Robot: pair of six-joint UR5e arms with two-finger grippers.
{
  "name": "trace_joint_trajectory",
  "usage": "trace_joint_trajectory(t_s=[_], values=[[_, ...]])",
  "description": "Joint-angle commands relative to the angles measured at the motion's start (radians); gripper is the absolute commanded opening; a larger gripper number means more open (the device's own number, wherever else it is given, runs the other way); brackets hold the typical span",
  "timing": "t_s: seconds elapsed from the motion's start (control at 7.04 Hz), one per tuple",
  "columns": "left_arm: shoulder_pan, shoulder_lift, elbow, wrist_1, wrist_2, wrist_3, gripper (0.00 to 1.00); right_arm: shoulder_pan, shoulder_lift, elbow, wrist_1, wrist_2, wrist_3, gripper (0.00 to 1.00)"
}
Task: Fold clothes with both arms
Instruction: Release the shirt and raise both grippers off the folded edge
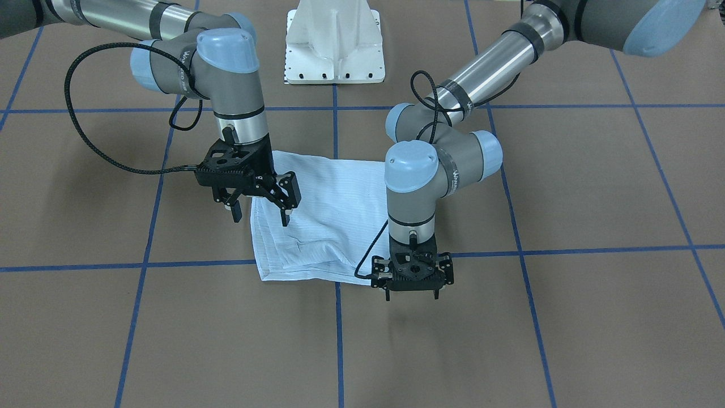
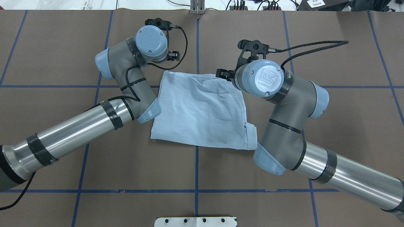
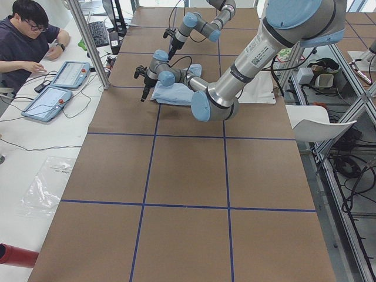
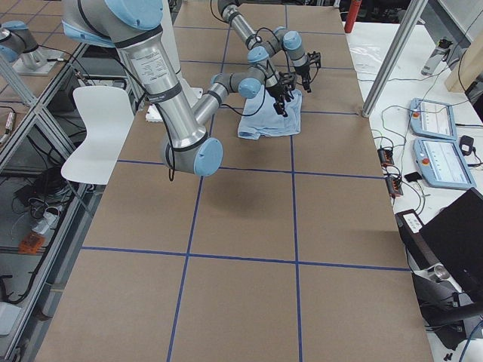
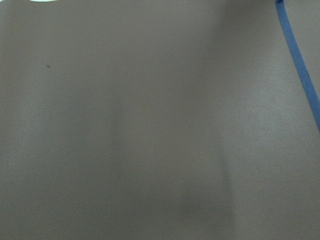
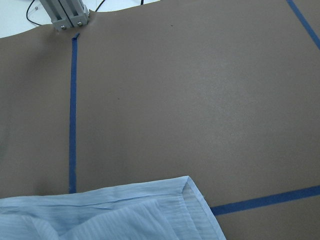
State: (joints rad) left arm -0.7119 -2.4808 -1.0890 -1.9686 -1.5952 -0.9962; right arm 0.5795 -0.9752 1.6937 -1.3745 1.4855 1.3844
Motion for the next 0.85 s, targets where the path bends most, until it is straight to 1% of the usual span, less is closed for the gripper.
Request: trace_joint_trajectory(t_s=[0.0,0.14,0.28,0.43,0.57,0.71], values=[[-0.021,0.101,-0.187,-0.003,-0.114,0.066,1.00,-0.024,-0.005,0.009,-0.001,-0.001,0.010,1.00],[-0.020,0.202,-0.353,0.005,-0.138,0.067,1.00,-0.053,-0.034,0.058,-0.012,-0.001,0.015,1.00],[-0.020,0.267,-0.471,0.016,-0.138,0.067,1.00,-0.087,-0.104,0.116,-0.012,-0.010,0.048,1.00],[-0.014,0.276,-0.514,0.032,-0.140,0.065,1.00,-0.119,-0.146,0.156,-0.012,-0.033,0.082,1.00],[-0.009,0.273,-0.517,0.034,-0.138,0.061,1.00,-0.165,-0.180,0.181,-0.014,-0.068,0.135,1.00],[-0.009,0.273,-0.522,0.034,-0.134,0.056,1.00,-0.211,-0.187,0.182,-0.015,-0.127,0.189,1.00]])
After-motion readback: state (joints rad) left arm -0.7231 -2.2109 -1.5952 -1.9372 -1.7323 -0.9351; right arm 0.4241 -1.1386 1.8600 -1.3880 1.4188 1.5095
